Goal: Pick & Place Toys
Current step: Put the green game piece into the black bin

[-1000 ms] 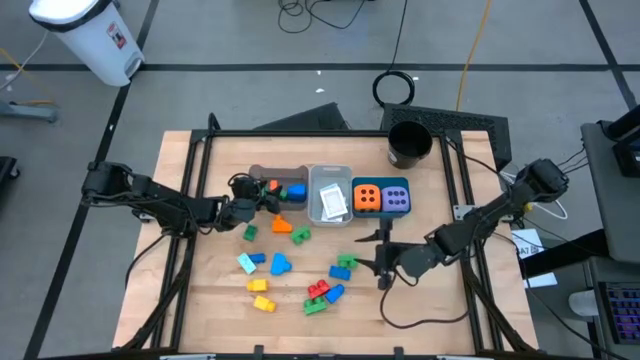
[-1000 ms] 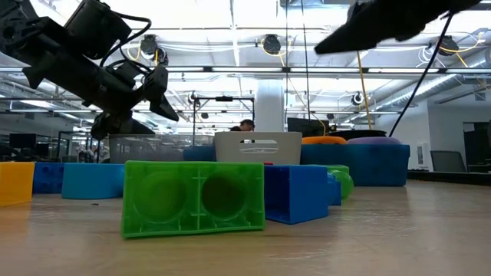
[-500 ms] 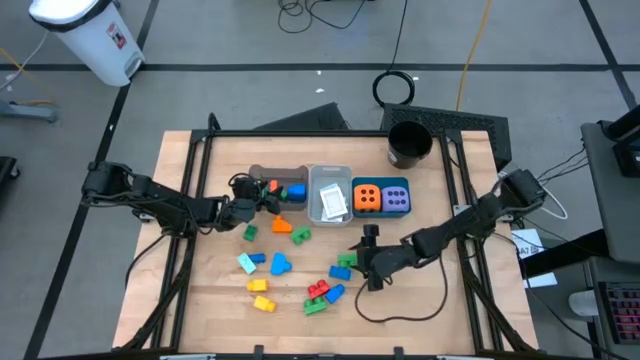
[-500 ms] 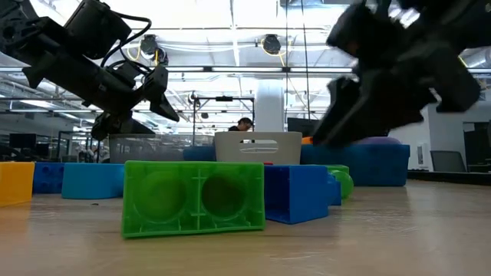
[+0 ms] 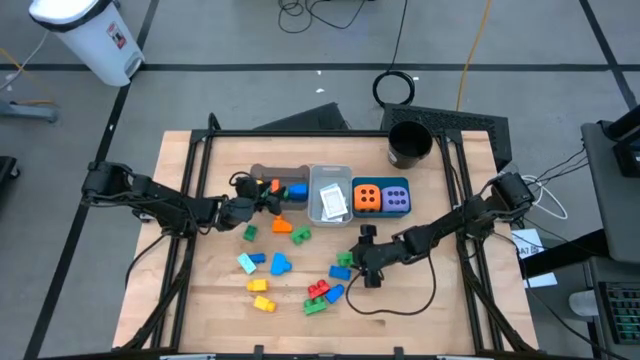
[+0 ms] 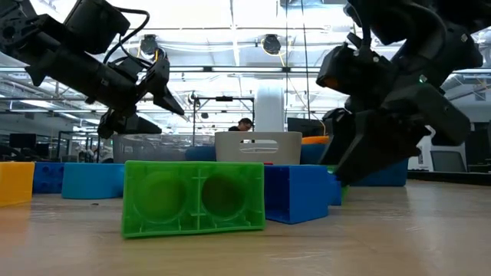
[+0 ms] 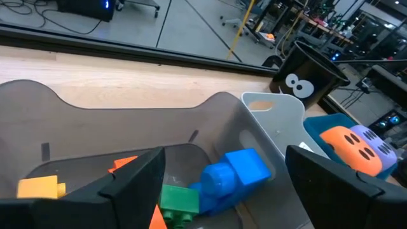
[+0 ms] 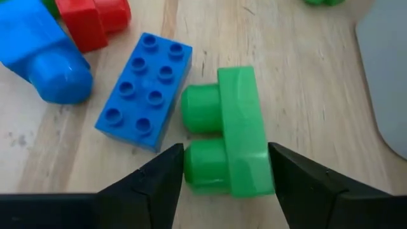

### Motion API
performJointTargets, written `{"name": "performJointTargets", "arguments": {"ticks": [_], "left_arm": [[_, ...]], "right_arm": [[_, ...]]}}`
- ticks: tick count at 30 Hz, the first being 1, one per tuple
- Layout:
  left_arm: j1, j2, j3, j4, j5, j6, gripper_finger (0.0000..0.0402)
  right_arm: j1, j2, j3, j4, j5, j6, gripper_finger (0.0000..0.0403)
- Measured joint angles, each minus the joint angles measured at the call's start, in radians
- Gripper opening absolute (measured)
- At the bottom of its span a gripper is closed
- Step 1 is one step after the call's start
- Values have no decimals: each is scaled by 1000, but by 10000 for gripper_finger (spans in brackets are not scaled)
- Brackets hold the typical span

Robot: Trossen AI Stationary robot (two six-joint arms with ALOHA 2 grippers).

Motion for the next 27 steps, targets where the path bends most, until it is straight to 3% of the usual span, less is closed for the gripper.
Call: {"name": "performJointTargets", "arguments": {"ticks": [12,18,23,27], "left_arm": [[-1,-3,0,3,6,11,333],[-1,-59,1,74,96,104,333],[-3,-93,1,171,230,162,333],[-13,-95,1,210,280,172,333]], "right_arm": [[0,-5,0,3,-52,-52,158],[1,-85,0,-57,-48,-69,155],[6,-176,0,-105,-45,-58,101],[21,-210,0,-112,-45,-46,48]]}}
